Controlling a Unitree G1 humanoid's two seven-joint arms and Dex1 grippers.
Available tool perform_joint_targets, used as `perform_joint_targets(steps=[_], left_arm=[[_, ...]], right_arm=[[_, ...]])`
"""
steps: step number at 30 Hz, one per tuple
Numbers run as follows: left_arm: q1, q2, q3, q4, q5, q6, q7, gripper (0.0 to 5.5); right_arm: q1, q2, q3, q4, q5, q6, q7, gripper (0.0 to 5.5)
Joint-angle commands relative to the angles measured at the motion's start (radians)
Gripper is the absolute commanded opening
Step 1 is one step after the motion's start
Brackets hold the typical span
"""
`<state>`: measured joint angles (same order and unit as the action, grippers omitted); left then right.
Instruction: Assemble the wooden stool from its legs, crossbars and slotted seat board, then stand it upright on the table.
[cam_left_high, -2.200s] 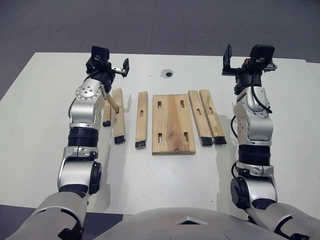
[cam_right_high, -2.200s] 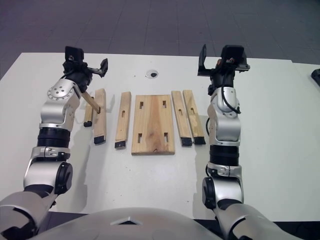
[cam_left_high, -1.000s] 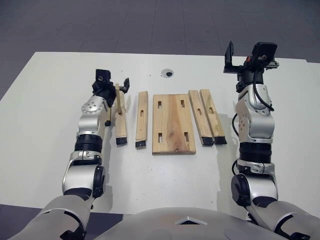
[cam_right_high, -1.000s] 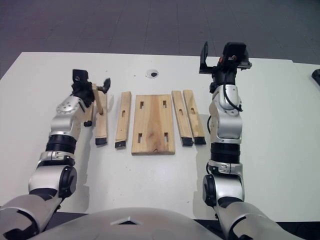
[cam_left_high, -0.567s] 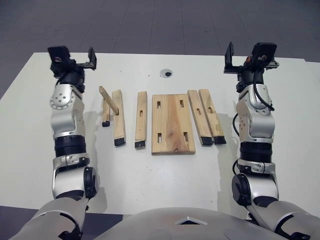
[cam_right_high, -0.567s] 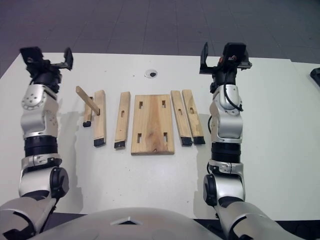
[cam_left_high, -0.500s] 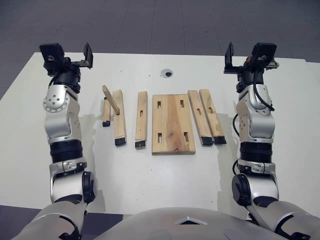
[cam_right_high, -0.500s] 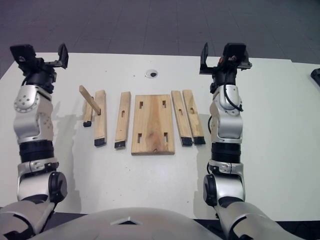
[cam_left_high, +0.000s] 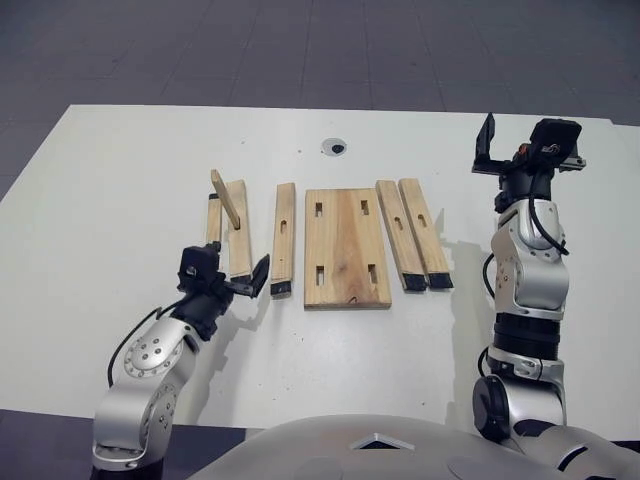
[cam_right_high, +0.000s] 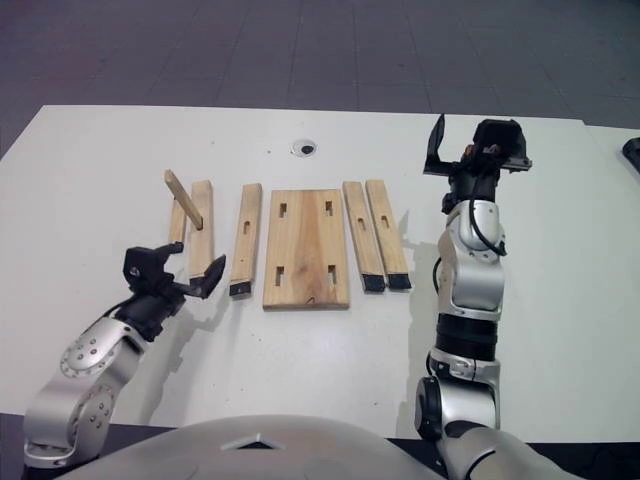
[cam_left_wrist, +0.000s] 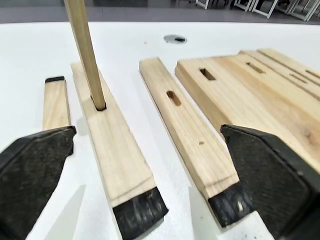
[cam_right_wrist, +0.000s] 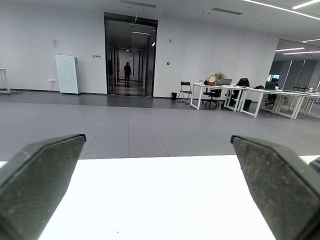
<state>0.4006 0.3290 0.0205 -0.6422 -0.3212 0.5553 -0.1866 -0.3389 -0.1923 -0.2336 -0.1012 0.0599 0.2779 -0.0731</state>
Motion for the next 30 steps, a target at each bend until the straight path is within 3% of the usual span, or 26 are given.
perform_joint_targets(steps=[1,8,18,27,30], left_arm=[[0.038,-0.016,-0.038,0.048,0.053,-0.029,0.007,5.38],[0.019,-0.039,-0.050,0.145,0.114,-0.065,0.024,5.37],[-0.039,-0.092,0.010,0.209,0.096,-0.046,0.045,3.84],[-0.069,-0.067,0.005,0.304,0.134,-0.017,0.036,2.26],[-0.111,-0.052,0.008,0.339,0.132,0.000,0.015,2.04]], right_arm=[[0.002,0.000,0.005,-0.019,0.001,0.023,0.002,5.40],[-0.006,0.005,0.012,-0.017,0.008,0.024,0.010,5.40],[0.000,0.015,0.017,-0.026,0.012,0.021,0.011,5.40],[-0.012,0.022,0.026,-0.036,0.011,0.026,0.008,5.40],[-0.024,0.023,0.027,-0.041,0.013,0.034,0.010,5.40]])
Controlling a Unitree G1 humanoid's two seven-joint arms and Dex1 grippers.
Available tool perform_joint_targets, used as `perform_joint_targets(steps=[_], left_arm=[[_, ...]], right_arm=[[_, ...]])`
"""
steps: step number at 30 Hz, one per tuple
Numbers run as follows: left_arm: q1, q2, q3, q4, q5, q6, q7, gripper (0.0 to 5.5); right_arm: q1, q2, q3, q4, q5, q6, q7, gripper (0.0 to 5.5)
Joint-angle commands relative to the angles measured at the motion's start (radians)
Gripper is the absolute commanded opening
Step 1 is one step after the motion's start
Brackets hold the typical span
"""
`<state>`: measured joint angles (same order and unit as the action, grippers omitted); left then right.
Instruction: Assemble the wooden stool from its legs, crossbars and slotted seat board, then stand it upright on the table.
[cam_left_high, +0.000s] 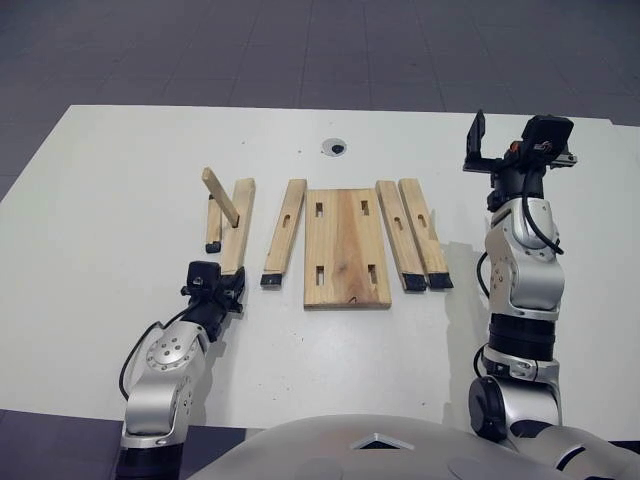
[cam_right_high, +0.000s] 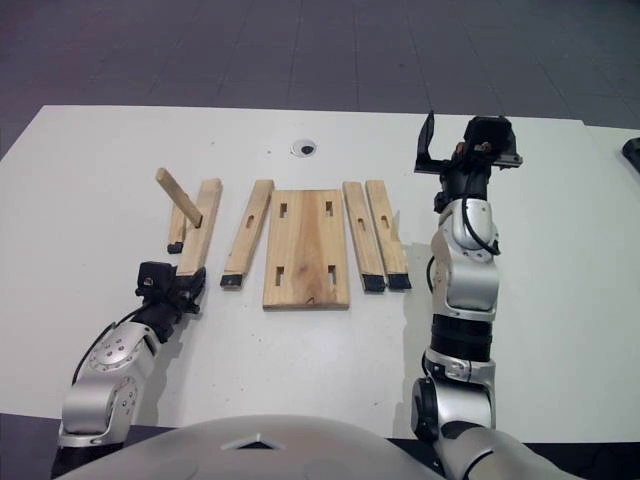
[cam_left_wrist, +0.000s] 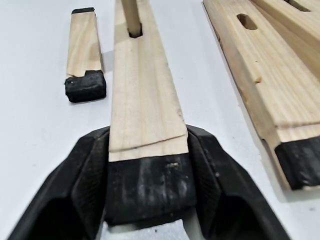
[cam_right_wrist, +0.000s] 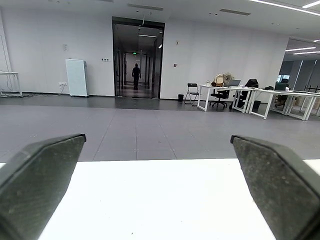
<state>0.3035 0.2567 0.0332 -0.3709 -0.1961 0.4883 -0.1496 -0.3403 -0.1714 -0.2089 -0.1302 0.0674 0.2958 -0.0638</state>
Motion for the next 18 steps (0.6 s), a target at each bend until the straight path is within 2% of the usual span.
perform_joint_targets(steps=[1,6,10,13,18], left_arm=[[-0.025,0.032,-0.008,0.077,0.015,0.068,-0.030,2.04],[-0.086,0.043,0.028,0.069,-0.004,0.050,-0.052,2.04],[-0.148,0.036,0.075,0.028,-0.019,0.014,-0.052,2.04],[-0.239,0.043,0.103,-0.045,-0.058,-0.034,-0.088,2.04],[-0.449,0.088,0.110,-0.075,-0.072,-0.084,-0.138,2.04]], right_arm=[[-0.031,0.001,0.004,-0.009,0.006,0.018,0.002,5.40],[-0.070,-0.003,-0.004,0.017,0.028,0.035,0.018,5.40],[-0.111,0.026,-0.085,0.025,0.156,0.102,0.026,5.40],[-0.175,0.057,-0.178,0.041,0.370,0.213,0.058,5.40],[-0.376,0.056,-0.368,0.190,0.861,0.478,0.103,5.40]])
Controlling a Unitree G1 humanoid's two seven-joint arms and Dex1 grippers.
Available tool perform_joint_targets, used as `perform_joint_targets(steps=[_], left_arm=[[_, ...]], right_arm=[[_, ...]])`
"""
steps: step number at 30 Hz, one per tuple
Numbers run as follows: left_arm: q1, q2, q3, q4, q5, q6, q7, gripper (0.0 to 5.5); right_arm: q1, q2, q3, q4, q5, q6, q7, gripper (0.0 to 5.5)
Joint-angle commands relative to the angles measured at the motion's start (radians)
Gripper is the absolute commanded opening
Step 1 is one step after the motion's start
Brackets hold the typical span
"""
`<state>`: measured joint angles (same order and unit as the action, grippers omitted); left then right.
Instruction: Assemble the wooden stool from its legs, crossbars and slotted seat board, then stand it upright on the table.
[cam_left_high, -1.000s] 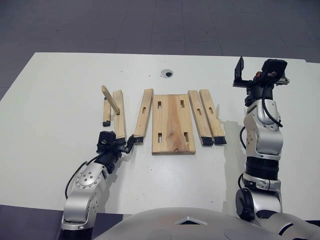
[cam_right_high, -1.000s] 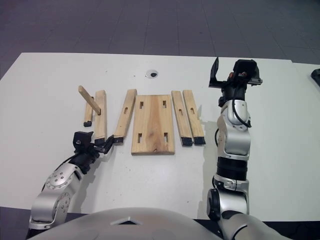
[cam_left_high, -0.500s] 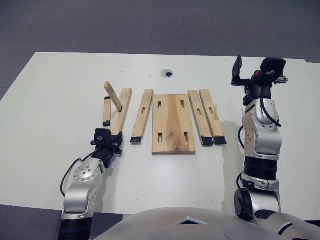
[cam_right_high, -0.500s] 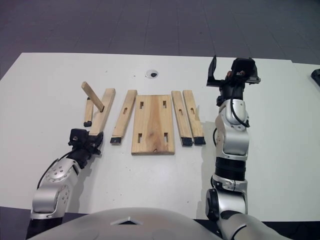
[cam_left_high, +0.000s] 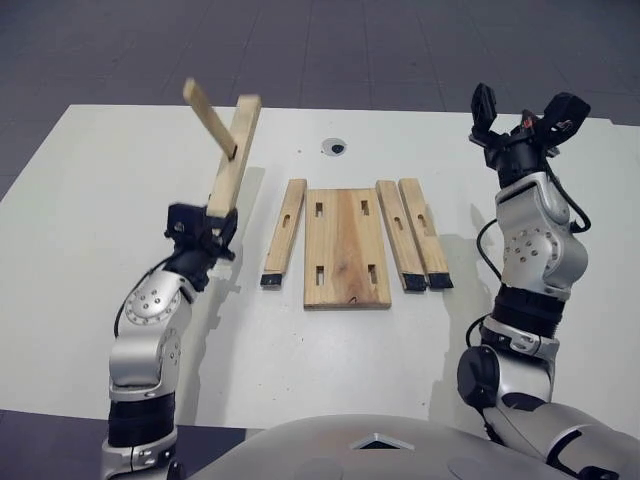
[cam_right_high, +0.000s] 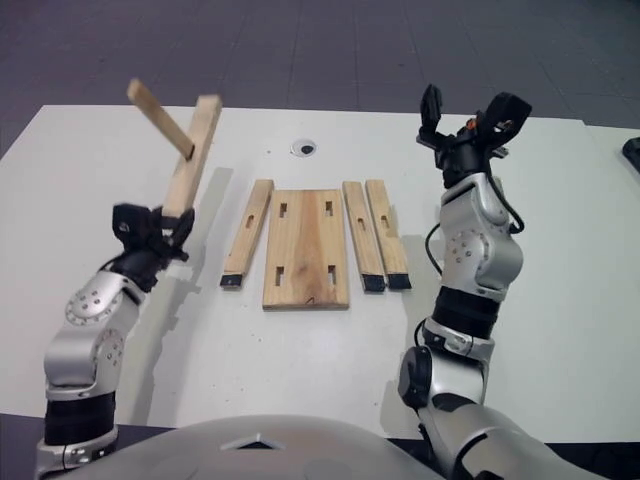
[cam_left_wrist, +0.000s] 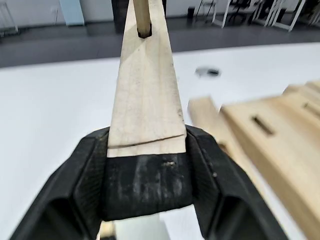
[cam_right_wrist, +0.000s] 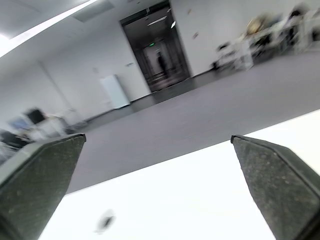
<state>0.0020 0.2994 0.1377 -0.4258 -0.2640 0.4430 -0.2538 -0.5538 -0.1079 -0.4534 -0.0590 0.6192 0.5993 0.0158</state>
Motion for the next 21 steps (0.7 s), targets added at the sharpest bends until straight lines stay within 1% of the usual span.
perform_joint_targets(steps=[1,3,7,12,21], left_arm=[[-0.195,0.054,-0.003,-0.007,0.002,-0.053,-0.045,2.04],[-0.268,0.065,-0.033,0.027,0.021,-0.083,-0.072,2.04],[-0.356,0.061,-0.105,0.094,0.056,-0.143,-0.120,2.04],[-0.384,0.048,-0.172,0.139,0.078,-0.194,-0.161,2.04],[-0.389,0.033,-0.199,0.120,0.084,-0.211,-0.180,2.04]], right_arm=[[-0.213,-0.022,-0.153,0.167,0.388,0.217,0.022,5.40],[-0.299,-0.053,-0.173,0.236,0.470,0.265,0.030,5.40],[-0.428,-0.075,-0.146,0.298,0.553,0.314,0.050,5.40],[-0.518,-0.047,-0.079,0.367,0.555,0.311,0.096,5.40],[-0.565,-0.058,-0.021,0.495,0.488,0.258,0.192,5.40]])
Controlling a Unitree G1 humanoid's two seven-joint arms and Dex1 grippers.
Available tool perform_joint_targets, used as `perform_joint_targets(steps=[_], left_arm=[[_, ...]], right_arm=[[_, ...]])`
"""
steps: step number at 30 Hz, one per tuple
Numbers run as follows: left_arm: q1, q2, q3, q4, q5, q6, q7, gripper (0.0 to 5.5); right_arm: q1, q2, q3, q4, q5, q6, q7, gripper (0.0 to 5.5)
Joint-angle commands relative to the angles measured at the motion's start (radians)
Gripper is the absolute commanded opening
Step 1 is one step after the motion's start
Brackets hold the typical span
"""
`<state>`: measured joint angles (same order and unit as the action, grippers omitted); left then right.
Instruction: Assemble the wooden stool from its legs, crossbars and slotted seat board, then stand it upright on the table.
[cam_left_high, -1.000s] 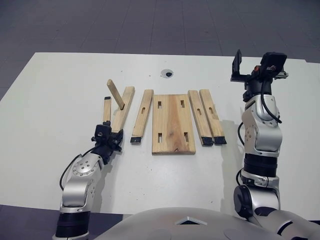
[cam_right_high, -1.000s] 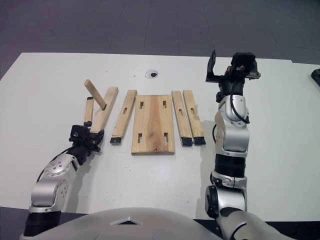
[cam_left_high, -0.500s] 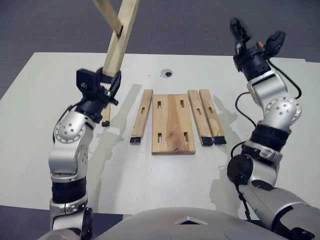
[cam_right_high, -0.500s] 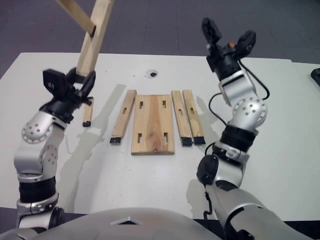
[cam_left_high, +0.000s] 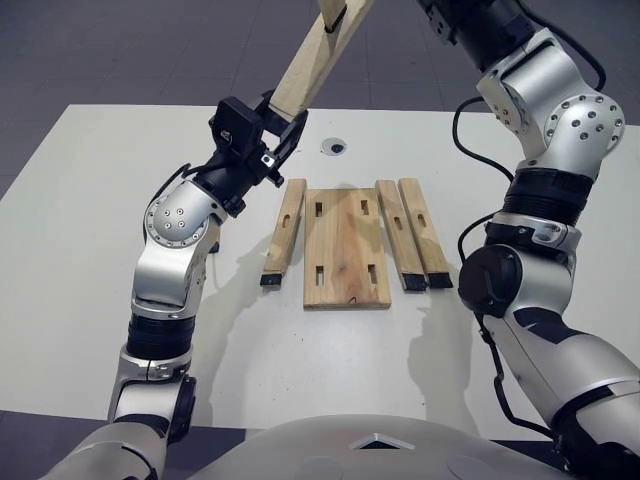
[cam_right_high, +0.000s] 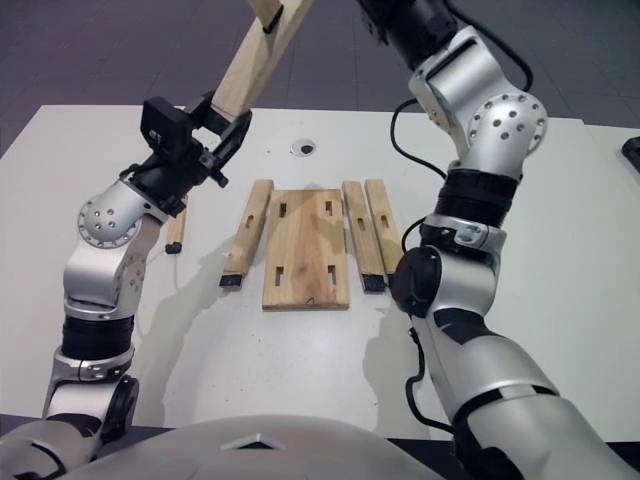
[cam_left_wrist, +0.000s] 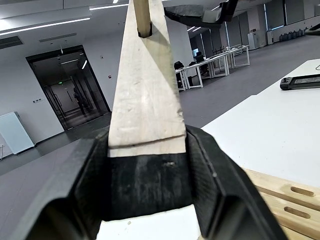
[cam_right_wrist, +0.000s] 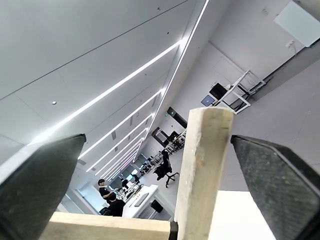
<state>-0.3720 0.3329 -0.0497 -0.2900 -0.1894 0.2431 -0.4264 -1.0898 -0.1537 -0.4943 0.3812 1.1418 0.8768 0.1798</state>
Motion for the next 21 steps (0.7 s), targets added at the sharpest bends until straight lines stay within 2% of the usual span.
perform_joint_targets(steps=[1,4,21], left_arm=[[-0.014,-0.003,-0.015,-0.017,0.011,-0.012,-0.009,2.04],[-0.007,-0.006,-0.029,-0.019,0.016,-0.015,-0.011,2.04],[0.002,-0.001,-0.043,-0.020,0.033,-0.022,-0.024,2.04]], right_arm=[[-0.033,-0.013,0.022,0.067,-0.042,-0.023,0.036,5.40],[-0.046,-0.014,0.024,0.102,-0.062,-0.040,0.054,5.40],[-0.063,-0.021,0.018,0.150,-0.114,-0.061,0.082,2.75]])
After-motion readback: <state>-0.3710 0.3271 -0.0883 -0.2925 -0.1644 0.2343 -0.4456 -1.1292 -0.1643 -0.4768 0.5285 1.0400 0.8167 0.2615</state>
